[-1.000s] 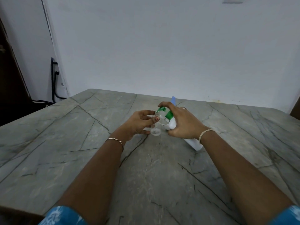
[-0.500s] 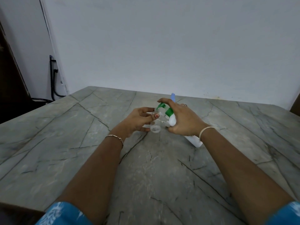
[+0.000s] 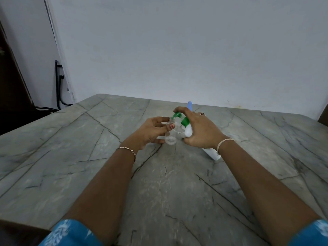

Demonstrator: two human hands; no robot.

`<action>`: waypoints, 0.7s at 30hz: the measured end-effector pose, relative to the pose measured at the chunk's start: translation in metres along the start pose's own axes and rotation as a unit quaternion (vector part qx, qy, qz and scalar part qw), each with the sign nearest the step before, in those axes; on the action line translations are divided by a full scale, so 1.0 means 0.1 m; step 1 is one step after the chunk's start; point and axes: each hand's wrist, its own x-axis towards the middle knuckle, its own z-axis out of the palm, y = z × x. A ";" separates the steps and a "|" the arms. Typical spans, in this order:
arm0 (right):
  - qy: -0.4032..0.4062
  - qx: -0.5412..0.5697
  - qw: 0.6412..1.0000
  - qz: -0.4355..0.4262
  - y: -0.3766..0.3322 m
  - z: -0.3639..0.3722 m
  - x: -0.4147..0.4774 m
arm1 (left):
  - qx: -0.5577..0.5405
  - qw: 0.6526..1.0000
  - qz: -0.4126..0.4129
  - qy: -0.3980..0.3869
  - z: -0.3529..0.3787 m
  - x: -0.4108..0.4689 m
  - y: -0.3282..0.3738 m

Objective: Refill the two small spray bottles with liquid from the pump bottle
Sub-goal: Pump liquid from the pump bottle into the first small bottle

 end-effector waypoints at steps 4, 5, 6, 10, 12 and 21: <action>-0.005 0.008 1.000 0.000 0.01 0.00 -0.01 | -0.004 1.000 0.000 0.001 0.00 0.00 0.00; -0.004 0.014 1.000 0.000 0.01 -0.01 -0.01 | -0.005 1.000 0.000 0.000 0.00 0.00 0.00; -0.002 0.019 1.000 0.001 0.01 -0.01 0.00 | -0.005 1.000 -0.001 -0.001 0.00 0.00 0.00; 0.008 0.031 0.999 0.004 -0.02 -0.01 0.01 | -0.002 1.000 0.002 0.000 0.00 0.00 -0.01; 0.012 0.029 1.000 0.002 -0.02 -0.01 0.00 | -0.003 1.000 0.002 0.000 0.01 -0.01 -0.01; -0.006 0.000 1.000 -0.005 0.01 -0.01 -0.01 | -0.011 1.000 0.003 -0.001 0.02 -0.02 0.01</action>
